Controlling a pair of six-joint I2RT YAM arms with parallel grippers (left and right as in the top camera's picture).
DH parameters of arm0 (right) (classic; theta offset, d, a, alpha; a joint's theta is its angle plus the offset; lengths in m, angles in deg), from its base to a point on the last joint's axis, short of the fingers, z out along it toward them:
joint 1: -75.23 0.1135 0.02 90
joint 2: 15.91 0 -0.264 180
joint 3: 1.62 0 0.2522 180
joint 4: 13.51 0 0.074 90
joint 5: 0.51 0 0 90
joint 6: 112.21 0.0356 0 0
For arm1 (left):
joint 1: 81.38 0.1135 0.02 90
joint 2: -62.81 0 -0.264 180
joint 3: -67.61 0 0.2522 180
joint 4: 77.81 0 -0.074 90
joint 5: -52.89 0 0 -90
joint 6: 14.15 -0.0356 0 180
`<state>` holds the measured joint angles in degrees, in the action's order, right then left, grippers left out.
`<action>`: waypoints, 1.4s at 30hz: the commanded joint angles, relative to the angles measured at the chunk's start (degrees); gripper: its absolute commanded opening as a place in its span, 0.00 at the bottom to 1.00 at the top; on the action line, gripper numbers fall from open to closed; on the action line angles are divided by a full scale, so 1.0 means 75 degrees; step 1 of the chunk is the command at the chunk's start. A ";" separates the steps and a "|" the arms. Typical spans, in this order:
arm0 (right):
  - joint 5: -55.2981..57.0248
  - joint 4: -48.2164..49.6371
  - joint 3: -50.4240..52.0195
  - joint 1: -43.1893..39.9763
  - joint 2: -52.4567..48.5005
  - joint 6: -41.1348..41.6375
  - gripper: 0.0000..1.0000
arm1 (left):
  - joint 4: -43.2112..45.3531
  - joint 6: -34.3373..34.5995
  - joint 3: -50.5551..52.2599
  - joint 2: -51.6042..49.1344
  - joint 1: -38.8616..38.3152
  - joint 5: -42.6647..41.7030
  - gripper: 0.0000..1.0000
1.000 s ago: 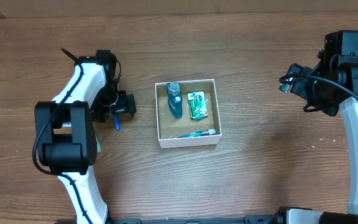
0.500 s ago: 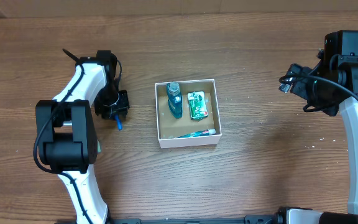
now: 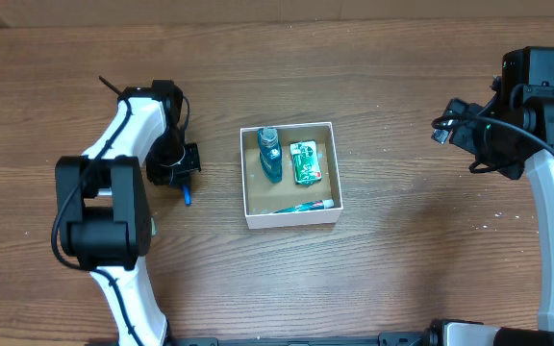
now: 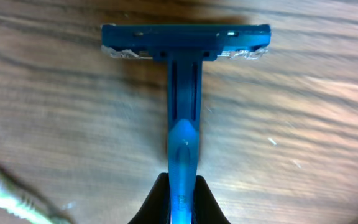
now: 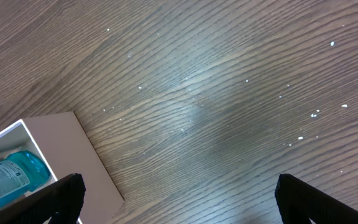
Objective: Pack container
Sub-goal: 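Lower the razor into the box and open the left gripper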
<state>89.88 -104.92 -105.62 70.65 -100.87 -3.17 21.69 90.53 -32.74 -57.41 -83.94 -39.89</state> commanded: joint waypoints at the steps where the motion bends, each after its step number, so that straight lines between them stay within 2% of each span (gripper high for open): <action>1: -0.0012 0.0006 0.0023 -0.0035 0.0140 -0.0064 1.00 | -0.0044 -0.0102 -0.0490 0.1868 -0.0475 0.0050 0.04; 4: -0.0012 0.0032 0.0023 -0.0035 0.0140 -0.0064 1.00 | 0.0315 -0.0606 -0.0624 0.3474 -0.1317 0.0055 0.04; 9: -0.0012 0.0058 0.0023 -0.0035 0.0140 -0.0061 1.00 | 0.0816 -0.1985 -0.0621 0.4666 -0.3337 0.0766 0.04; 11: -0.0012 0.0058 0.0023 -0.0035 0.0140 -0.0064 1.00 | 0.0883 -0.2366 -0.0603 0.4581 -0.4060 0.1035 0.04; 14: -0.0015 0.0052 0.0023 -0.0035 0.0140 -0.0064 1.00 | 0.0880 -0.2474 -0.0551 0.4092 -0.4744 0.1195 0.04; 22: -0.0015 0.0052 0.0023 -0.0035 0.0140 -0.0064 1.00 | 0.0632 -0.2241 -0.0469 0.1979 -0.4963 0.0714 0.04; 26: -0.0015 0.0052 0.0023 -0.0035 0.0140 -0.0064 1.00 | 0.0527 -0.2244 -0.0469 0.1457 -0.4966 0.0723 0.16; 28: -0.0015 0.0052 0.0023 -0.0035 0.0140 -0.0064 1.00 | 0.0446 -0.2241 -0.0495 0.1498 -0.4966 0.0772 0.41; 29: -0.0012 0.0052 0.0023 -0.0035 0.0140 -0.0064 1.00 | 0.0353 -0.2238 -0.0560 0.1542 -0.4966 0.0772 0.49; 34: -0.0012 0.0052 0.0023 -0.0035 0.0140 -0.0064 1.00 | -0.0714 -0.1781 -0.1390 0.2168 -0.4963 0.0956 0.58; 36: -0.0012 0.0055 0.0023 -0.0035 0.0140 -0.0064 1.00 | -0.1070 -0.1396 -0.1652 0.2684 -0.4948 0.1416 0.63; 38: -0.0012 0.0055 0.0023 -0.0035 0.0140 -0.0067 1.00 | -0.1169 -0.0938 -0.1693 0.3179 -0.4855 0.2017 0.95; 39: -0.0012 0.0058 0.0023 -0.0035 0.0140 -0.0064 1.00 | -0.1274 -0.0379 -0.1693 0.3611 -0.4645 0.2562 1.00; 42: -0.0012 0.0058 0.0023 -0.0035 0.0140 -0.0064 1.00 | -0.1542 0.0519 -0.1690 0.4278 -0.3824 0.2850 1.00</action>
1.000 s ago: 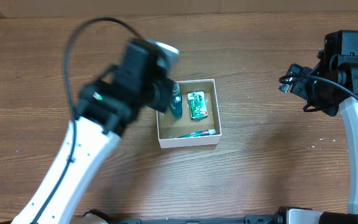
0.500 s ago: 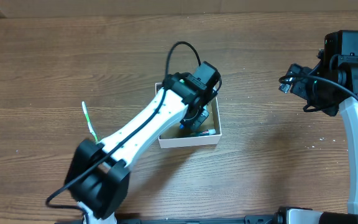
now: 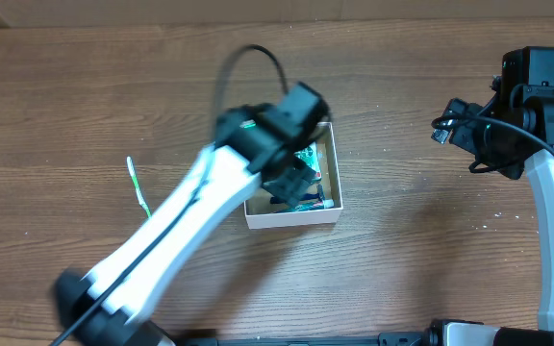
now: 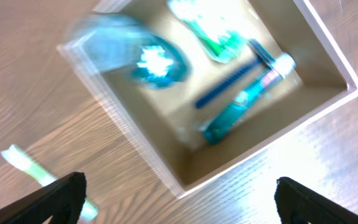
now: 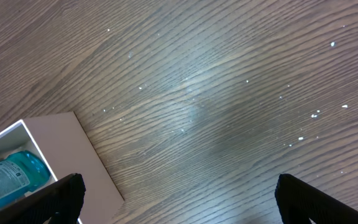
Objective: Pack container
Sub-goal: 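Lower the razor into the box and open the left gripper, then move the left gripper to the green toothbrush and grasp it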
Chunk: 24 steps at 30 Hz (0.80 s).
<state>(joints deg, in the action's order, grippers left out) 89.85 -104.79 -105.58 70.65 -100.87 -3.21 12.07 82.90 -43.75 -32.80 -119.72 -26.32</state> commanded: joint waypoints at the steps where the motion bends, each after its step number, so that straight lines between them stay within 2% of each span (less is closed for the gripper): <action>1: -0.0009 0.0041 0.0017 -0.0035 0.0140 -0.0058 1.00 | -0.0367 0.1798 -0.0221 0.1151 0.1343 0.1017 1.00; 4: -0.0009 0.0038 0.0017 -0.0035 0.0140 -0.0058 1.00 | -0.0641 0.2515 -0.0152 0.1367 0.3005 0.0927 1.00; 8: -0.0009 0.0038 0.0017 -0.0035 0.0128 -0.0058 1.00 | -0.0277 0.2422 0.0393 0.1244 0.4899 0.0003 1.00; 12: -0.0012 0.0038 0.0017 -0.0035 0.0128 -0.0058 1.00 | 0.0714 0.2078 0.1515 0.0956 0.6117 -0.0577 1.00; 18: -0.0012 0.0035 0.0017 -0.0035 0.0128 -0.0058 1.00 | 0.2124 0.1588 0.3098 -0.0099 0.6726 -0.1052 1.00; 24: -0.0012 0.0035 0.0017 -0.0035 0.0128 -0.0055 1.00 | 0.2684 0.1448 0.3445 -0.1647 0.6639 -0.1055 1.00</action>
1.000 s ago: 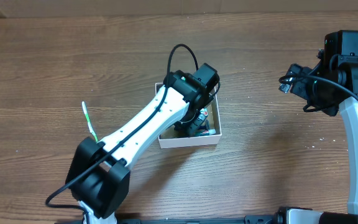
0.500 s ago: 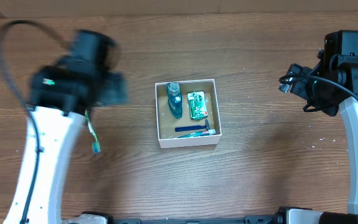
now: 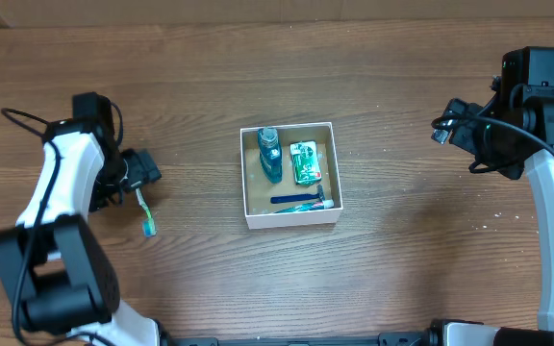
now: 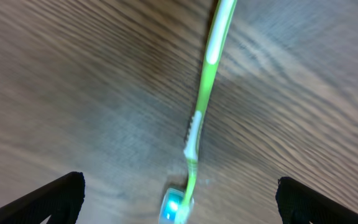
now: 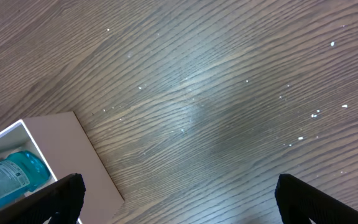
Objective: Pack container
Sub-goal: 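Move the left gripper to the green toothbrush and grasp it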
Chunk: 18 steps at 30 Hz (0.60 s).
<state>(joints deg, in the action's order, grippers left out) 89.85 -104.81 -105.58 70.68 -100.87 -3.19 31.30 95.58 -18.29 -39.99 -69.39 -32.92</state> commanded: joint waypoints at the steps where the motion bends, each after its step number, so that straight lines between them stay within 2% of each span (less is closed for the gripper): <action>1: -0.0012 0.0035 0.0017 -0.0038 0.0128 -0.0061 1.00 | 0.0134 -0.0236 0.0050 -0.0848 -0.0073 -0.0181 1.00; 10: -0.0012 0.0038 0.0017 -0.0038 0.0128 -0.0061 1.00 | 0.0385 -0.0236 0.0050 -0.1614 -0.0073 -0.0312 0.98; 11: -0.0012 0.0035 0.0017 -0.0038 0.0128 -0.0061 1.00 | 0.0393 -0.0236 0.0050 -0.1644 -0.0073 -0.0315 0.93; 15: -0.0012 0.0035 0.0017 -0.0038 0.0128 -0.0061 1.00 | 0.0326 -0.0236 0.0050 -0.1679 -0.0073 -0.0315 0.49; 17: -0.0012 0.0035 0.0017 -0.0038 0.0128 -0.0061 1.00 | 0.0277 -0.0239 0.0050 -0.1679 -0.0073 -0.0315 0.32; 18: -0.0012 0.0035 0.0017 -0.0038 0.0128 -0.0061 1.00 | 0.0265 -0.0239 0.0050 -0.1679 -0.0073 -0.0315 0.28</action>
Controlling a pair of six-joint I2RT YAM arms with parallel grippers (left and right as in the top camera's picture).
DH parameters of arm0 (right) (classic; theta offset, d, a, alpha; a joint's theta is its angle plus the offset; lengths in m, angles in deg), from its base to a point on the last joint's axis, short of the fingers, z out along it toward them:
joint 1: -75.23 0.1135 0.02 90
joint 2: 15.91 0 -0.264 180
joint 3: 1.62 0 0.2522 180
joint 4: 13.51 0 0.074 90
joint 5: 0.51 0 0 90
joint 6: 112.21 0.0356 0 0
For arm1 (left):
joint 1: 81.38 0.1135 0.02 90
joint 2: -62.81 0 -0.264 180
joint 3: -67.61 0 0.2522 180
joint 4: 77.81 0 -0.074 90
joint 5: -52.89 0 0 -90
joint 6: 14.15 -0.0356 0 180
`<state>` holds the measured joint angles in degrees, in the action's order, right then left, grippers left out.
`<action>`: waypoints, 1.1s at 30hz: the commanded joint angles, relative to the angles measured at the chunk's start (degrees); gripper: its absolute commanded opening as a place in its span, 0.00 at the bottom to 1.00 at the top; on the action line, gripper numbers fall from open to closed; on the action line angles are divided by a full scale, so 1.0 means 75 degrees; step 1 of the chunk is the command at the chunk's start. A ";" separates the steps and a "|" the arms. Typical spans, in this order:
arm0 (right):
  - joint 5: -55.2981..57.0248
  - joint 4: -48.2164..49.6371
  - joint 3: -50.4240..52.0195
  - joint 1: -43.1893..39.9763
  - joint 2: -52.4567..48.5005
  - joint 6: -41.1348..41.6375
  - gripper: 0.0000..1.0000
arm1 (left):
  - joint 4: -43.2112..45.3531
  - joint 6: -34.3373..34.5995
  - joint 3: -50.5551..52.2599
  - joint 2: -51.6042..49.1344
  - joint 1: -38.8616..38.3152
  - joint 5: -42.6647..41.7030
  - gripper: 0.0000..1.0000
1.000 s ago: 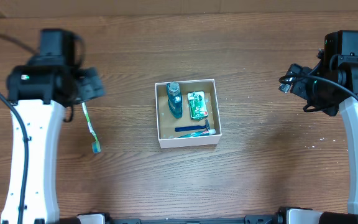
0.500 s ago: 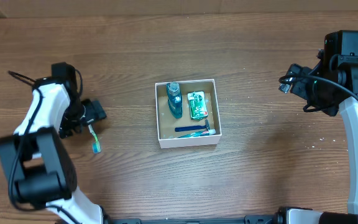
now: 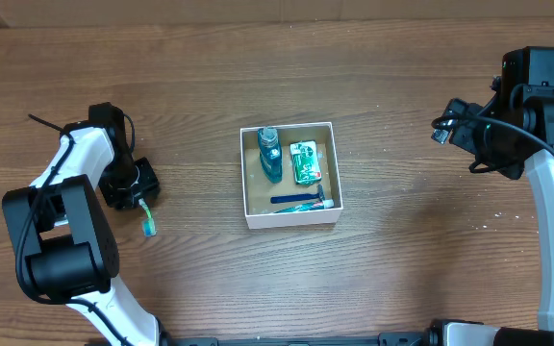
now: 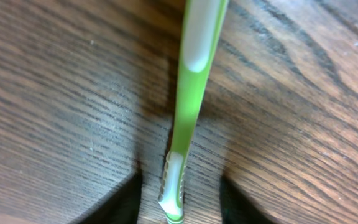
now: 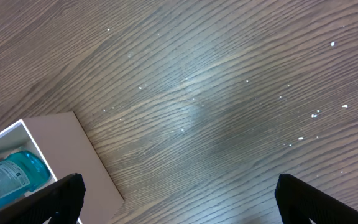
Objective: Pack container
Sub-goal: 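Move the left gripper to the green toothbrush and grasp it, then place the toothbrush into the box and withdraw the left gripper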
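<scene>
A white box (image 3: 289, 223) stands mid-table. In it are a blue bottle (image 3: 269, 154), a green packet (image 3: 304, 161), a blue razor (image 3: 291, 200) and a toothpaste tube (image 3: 308, 206). A green and white toothbrush (image 4: 190, 87) lies on the wood far left of the box. My left gripper (image 4: 180, 210) is open, low over the table, with a dark finger on each side of the handle's end and not touching it. My right gripper (image 5: 182, 199) is open and empty at the far right, above bare wood.
The wooden table (image 3: 421, 250) is bare around the box. In the right wrist view, the box corner (image 5: 67, 146) and the blue bottle (image 5: 8, 177) show at the lower left. My right arm (image 3: 508, 125) hangs over the table's right side.
My left gripper was higher above the toothbrush, fingers spread wide. Now it is down at the table with its fingers close on either side of the handle end. The right arm has not moved.
First my left gripper was shut on the blue razor on the table left of the box. Then it was open over the box with the razor lying inside. Then it was back at the left above the toothbrush, and now it straddles the handle.
</scene>
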<state>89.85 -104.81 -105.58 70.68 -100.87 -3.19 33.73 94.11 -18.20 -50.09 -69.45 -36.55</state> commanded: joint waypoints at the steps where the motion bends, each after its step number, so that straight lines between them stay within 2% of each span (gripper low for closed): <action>1: -0.0012 0.0032 0.0017 -0.0038 0.0128 -0.0058 1.00 | -0.0067 -0.0044 0.0038 -0.0332 -0.0064 0.0169 0.24; 5: -0.0012 0.0023 0.0017 -0.0038 0.0128 -0.0061 1.00 | -0.0096 -0.0047 0.0038 -0.0332 -0.0064 0.0172 0.05; 12: -0.0012 0.0029 0.0017 -0.0038 0.0128 -0.0061 1.00 | -0.0606 -0.0047 -0.0370 -0.0029 -0.0111 0.0172 0.04; 18: -0.0012 0.0032 0.0017 -0.0038 0.0128 -0.0061 1.00 | -0.1139 -0.0364 -0.1469 0.1751 -0.0944 0.0052 0.04; 21: -0.0012 0.0038 0.0017 -0.0038 0.0128 -0.0061 1.00 | -0.1014 -0.1005 -0.1848 0.2792 -0.1915 -0.0006 0.04; 25: -0.0012 0.0044 0.0017 -0.0038 0.0128 -0.0058 1.00 | -0.0548 -0.2375 -0.1891 0.3663 -0.3684 -0.0015 0.04; 30: -0.0012 0.0047 0.0017 -0.0038 0.0128 -0.0058 1.00 | -0.0469 -0.3279 -0.1886 0.3480 -0.5741 0.0003 0.04; 33: -0.0012 0.0061 0.0017 -0.0038 0.0128 -0.0058 1.00 | -0.0408 -0.3483 -0.1886 0.3133 -0.6420 0.0017 0.04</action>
<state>89.85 -104.81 -105.58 70.65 -100.87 -3.21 30.23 73.59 -32.56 -23.51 -112.47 -36.48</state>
